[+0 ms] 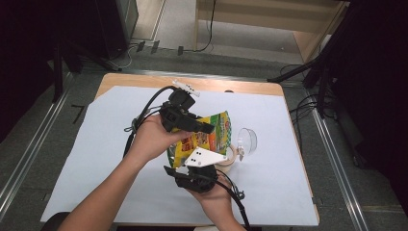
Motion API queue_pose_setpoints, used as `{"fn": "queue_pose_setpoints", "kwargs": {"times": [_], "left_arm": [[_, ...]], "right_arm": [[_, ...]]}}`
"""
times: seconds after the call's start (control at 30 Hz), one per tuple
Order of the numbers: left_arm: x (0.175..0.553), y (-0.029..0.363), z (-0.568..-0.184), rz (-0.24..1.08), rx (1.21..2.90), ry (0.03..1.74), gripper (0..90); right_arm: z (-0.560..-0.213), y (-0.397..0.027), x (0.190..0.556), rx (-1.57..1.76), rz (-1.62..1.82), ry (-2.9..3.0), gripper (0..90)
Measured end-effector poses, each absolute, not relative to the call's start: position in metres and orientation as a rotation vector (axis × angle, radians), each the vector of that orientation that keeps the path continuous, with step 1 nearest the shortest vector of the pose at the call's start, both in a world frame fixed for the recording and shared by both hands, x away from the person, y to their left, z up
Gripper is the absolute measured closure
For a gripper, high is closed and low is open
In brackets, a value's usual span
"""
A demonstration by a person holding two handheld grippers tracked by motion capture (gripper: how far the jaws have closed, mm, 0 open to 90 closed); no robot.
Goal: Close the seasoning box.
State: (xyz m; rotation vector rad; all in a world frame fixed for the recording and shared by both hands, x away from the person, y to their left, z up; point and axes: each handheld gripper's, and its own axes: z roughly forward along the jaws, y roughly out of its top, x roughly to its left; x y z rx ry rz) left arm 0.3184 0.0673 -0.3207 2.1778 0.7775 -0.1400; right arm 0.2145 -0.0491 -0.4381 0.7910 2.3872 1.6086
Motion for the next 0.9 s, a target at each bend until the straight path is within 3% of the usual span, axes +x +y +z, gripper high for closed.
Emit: {"fn": "queue_pose_setpoints", "kwargs": {"times": [0.9], "left_arm": [[0.3249, 0.0716, -0.3246, -0.178, 2.159, 0.798, 68.5]], "right_arm": [[-0.4326, -0.0484, 0.2114, 0.763, 1.601, 2.391, 63.1]]}}
